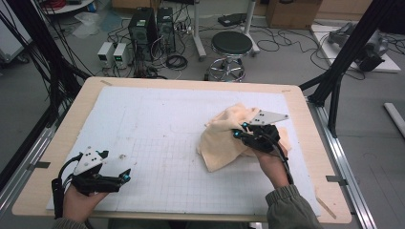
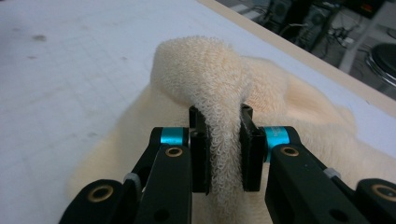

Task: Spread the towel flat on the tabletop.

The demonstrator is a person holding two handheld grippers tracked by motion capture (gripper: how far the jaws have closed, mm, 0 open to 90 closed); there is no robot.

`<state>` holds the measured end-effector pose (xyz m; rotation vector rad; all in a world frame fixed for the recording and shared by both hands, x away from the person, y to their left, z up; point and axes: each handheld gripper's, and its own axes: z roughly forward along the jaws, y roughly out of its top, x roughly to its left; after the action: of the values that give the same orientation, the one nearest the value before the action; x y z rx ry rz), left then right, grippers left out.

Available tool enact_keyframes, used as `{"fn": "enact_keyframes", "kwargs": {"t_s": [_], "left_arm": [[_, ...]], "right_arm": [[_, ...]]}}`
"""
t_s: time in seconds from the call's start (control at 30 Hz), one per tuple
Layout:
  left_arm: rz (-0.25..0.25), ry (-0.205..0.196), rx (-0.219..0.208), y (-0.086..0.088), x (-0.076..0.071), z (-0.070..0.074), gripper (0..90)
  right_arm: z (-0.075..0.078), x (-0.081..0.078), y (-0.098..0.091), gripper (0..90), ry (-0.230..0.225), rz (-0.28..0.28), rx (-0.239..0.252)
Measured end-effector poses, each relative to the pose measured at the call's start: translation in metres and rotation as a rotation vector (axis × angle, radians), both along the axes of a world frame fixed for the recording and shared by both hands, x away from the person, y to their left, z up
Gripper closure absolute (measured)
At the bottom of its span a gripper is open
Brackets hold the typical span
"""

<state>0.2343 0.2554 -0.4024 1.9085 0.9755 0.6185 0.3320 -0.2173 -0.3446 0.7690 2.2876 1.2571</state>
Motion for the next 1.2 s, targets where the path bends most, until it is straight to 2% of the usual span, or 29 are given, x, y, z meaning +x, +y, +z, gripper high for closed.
{"fn": "enact_keyframes", "kwargs": {"t_s": [0.03, 0.1, 0.13, 0.2, 0.23, 0.37, 0.43, 0.47, 0.5, 0.57, 0.63, 0.7, 0.77, 0.8, 0.87, 0.9, 0.93, 0.97, 1.07, 1.13, 1.17, 1.2], "left_arm": [[0.000, -0.002, -0.001, 0.000, 0.000, 0.000, 1.8], [0.000, -0.001, -0.005, 0.000, 0.000, 0.000, 1.8], [-0.003, -0.002, -0.004, 0.000, 0.000, 0.000, 1.8], [-0.004, -0.005, -0.004, -0.001, -0.001, 0.001, 1.8], [-0.005, -0.008, -0.002, 0.000, -0.001, 0.001, 1.8], [-0.008, -0.014, -0.008, -0.001, -0.001, 0.002, 1.8], [-0.009, -0.016, -0.010, -0.001, -0.001, 0.003, 1.8], [-0.008, -0.018, -0.016, -0.001, -0.002, 0.003, 1.8], [-0.010, -0.020, -0.014, -0.001, -0.002, 0.003, 1.8], [-0.013, -0.024, -0.017, -0.001, -0.002, 0.004, 1.8], [-0.020, -0.028, -0.017, -0.001, -0.003, 0.005, 1.8], [-0.022, -0.030, -0.022, -0.002, -0.003, 0.005, 1.8], [-0.025, -0.032, -0.033, -0.003, -0.003, 0.006, 1.8], [-0.031, -0.033, -0.028, -0.003, -0.003, 0.006, 1.8], [-0.037, -0.033, -0.037, -0.004, -0.003, 0.006, 1.8], [-0.039, -0.031, -0.036, -0.005, -0.003, 0.006, 1.8], [-0.046, -0.031, -0.035, -0.006, -0.002, 0.006, 1.8], [-0.050, -0.029, -0.036, -0.007, -0.002, 0.007, 1.8], [-0.063, -0.034, -0.044, -0.010, -0.002, 0.008, 1.8], [-0.074, -0.042, -0.048, -0.013, -0.001, 0.010, 1.8], [-0.080, -0.042, -0.047, -0.015, 0.000, 0.011, 1.8], [-0.089, -0.036, -0.052, -0.017, 0.001, 0.011, 1.8]], "right_arm": [[0.000, 0.000, 0.000, 78.4, 0.000, 0.000, 0.000], [0.016, -0.009, 0.017, 78.4, -0.028, 0.052, 0.011], [0.016, -0.009, 0.017, 78.4, -0.028, 0.052, 0.011], [0.030, -0.017, 0.033, 78.4, -0.040, 0.101, 0.020], [0.030, -0.017, 0.033, 78.4, -0.040, 0.101, 0.020], [0.052, -0.028, 0.059, 78.4, -0.055, 0.170, 0.070], [0.056, -0.030, 0.064, 78.4, -0.064, 0.188, 0.079], [0.063, -0.036, 0.074, 78.4, -0.071, 0.220, 0.097], [0.063, -0.036, 0.074, 78.4, -0.071, 0.220, 0.097], [0.069, -0.044, 0.088, 78.3, -0.081, 0.273, 0.116], [0.069, -0.045, 0.093, 78.3, -0.075, 0.288, 0.120], [0.063, -0.045, 0.100, 78.1, -0.052, 0.308, 0.110], [0.037, -0.040, 0.108, 77.4, 0.020, 0.316, 0.070], [0.037, -0.040, 0.108, 77.4, 0.020, 0.316, 0.070], [0.015, -0.036, 0.109, 75.3, 0.076, 0.317, 0.061], [0.003, -0.035, 0.109, 72.6, 0.109, 0.325, 0.063], [-0.006, -0.035, 0.108, 65.7, 0.142, 0.338, 0.055], [-0.006, -0.035, 0.108, 65.7, 0.142, 0.338, 0.055], [-0.005, -0.043, 0.099, 55.2, 0.125, 0.340, 0.066], [0.002, -0.050, 0.080, 51.2, 0.099, 0.327, 0.090], [0.002, -0.050, 0.080, 51.2, 0.099, 0.327, 0.090], [0.004, -0.052, 0.073, 49.5, 0.089, 0.316, 0.100]]}}
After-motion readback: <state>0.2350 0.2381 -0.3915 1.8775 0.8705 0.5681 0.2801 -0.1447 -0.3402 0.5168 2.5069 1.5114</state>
